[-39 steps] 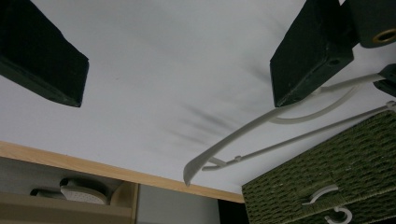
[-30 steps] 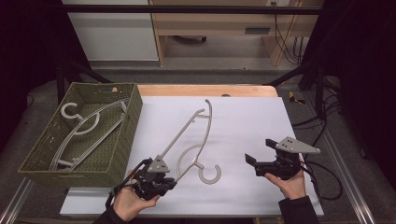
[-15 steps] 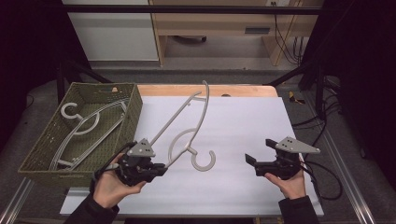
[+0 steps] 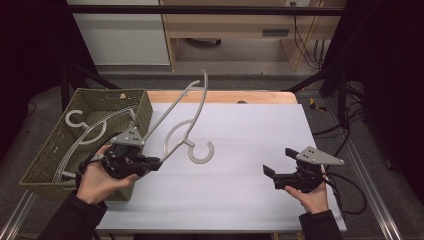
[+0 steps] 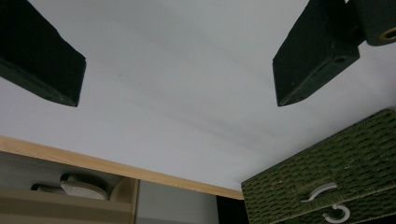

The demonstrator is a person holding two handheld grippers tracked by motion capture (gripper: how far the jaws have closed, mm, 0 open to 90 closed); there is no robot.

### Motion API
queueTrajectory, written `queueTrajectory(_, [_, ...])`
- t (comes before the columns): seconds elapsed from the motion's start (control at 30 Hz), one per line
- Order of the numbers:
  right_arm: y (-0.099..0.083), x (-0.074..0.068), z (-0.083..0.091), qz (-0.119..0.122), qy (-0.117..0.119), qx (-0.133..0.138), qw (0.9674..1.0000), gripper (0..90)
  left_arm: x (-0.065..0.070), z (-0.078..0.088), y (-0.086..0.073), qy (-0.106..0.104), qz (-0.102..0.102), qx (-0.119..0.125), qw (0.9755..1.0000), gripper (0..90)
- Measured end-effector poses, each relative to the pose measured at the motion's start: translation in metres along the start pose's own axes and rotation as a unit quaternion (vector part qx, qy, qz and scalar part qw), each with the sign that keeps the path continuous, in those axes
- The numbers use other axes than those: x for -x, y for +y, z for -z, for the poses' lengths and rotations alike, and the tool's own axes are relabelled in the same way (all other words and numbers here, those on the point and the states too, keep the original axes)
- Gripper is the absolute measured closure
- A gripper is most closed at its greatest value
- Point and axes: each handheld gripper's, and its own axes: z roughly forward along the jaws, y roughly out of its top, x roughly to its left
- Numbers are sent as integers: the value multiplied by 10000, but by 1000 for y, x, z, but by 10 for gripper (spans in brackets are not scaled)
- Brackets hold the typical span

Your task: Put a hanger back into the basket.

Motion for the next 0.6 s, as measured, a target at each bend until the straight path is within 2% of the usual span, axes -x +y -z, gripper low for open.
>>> queueTrajectory(0.23, [0, 0, 0, -9, -31, -10, 10000, 27, -16, 12, -1, -98, 82, 101, 9999, 824])
queueTrajectory(0.4, [0, 0, -1, -23, -43, -10, 10000, 27, -28, 23, -4, -145, 111, 67, 9998, 824])
queueTrajectory(0.6, [0, 0, -1, -6, -52, -23, 10000, 28, -47, 36, -11, -40, 183, -40, 9998, 824])
